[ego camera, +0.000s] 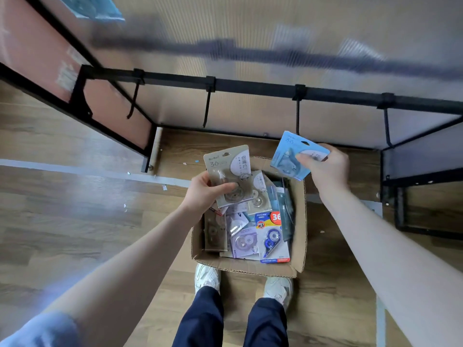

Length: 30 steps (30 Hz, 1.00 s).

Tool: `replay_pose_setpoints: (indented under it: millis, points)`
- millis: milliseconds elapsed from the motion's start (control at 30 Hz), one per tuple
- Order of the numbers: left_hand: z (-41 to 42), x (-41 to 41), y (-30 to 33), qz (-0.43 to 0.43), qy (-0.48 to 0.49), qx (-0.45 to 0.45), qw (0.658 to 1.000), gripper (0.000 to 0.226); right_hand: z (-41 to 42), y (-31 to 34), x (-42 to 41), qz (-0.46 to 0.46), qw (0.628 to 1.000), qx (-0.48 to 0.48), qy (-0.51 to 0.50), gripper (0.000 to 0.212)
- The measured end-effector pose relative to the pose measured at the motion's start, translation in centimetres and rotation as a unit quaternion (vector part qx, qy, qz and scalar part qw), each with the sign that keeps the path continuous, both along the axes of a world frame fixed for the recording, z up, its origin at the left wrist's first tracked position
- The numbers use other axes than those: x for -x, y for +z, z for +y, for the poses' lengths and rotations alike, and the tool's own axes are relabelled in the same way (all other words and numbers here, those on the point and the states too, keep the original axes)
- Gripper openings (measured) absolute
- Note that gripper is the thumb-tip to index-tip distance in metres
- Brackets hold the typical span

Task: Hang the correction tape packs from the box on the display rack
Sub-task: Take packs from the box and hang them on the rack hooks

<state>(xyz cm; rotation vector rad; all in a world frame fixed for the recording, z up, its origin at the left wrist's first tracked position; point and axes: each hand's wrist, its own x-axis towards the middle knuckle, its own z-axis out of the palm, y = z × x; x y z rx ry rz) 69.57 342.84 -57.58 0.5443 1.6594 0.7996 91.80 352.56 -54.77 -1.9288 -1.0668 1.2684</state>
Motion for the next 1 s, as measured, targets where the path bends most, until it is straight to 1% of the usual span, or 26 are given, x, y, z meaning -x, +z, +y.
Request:
replay_pose_setpoints:
  millis: [100, 200, 400, 500, 567, 633, 833, 1000]
  points:
    - [0.9, 0.0, 2.5, 0.008, 0.014, -0.020, 1.000, 0.034, 0.4, 2.8, 0.2, 0.007, 1.000, -0.014, 0.006, 0.018]
    - [1.3, 0.3, 5.4, 0.001, 0.021, -0.047, 0.999, 0.025, 0.5, 5.7, 0.8, 0.005, 1.000, -0.014, 0.015, 0.025]
    - [0.9, 2.6, 11.4, 0.008, 0.066, -0.102, 0.993, 0.020, 0.8, 11.4, 2.9, -0.003, 0.997, -0.055, 0.046, 0.020]
    - [0.4, 4.5, 14.0, 0.020, 0.088, -0.124, 0.988, 0.022, 1.2, 14.2, 4.6, 0.007, 0.995, -0.079, 0.066, 0.018]
    - [0.1, 5.8, 15.3, 0.030, 0.094, -0.135, 0.986, 0.022, 1.4, 15.7, 5.9, 0.004, 0.994, -0.089, 0.069, 0.023]
    - [-0.1, 7.1, 16.4, 0.036, 0.103, -0.144, 0.984, 0.022, 1.5, 16.7, 7.2, -0.003, 0.992, -0.097, 0.075, 0.026]
    - [-1.6, 11.2, 18.5, 0.063, 0.120, -0.158, 0.978, 0.022, 0.9, 18.1, 11.8, 0.004, 0.990, -0.108, 0.095, 0.017]
    - [-3.5, 14.8, 19.5, 0.074, 0.136, -0.163, 0.974, 0.021, -0.3, 19.1, 15.9, 0.037, 0.983, -0.131, 0.126, 0.013]
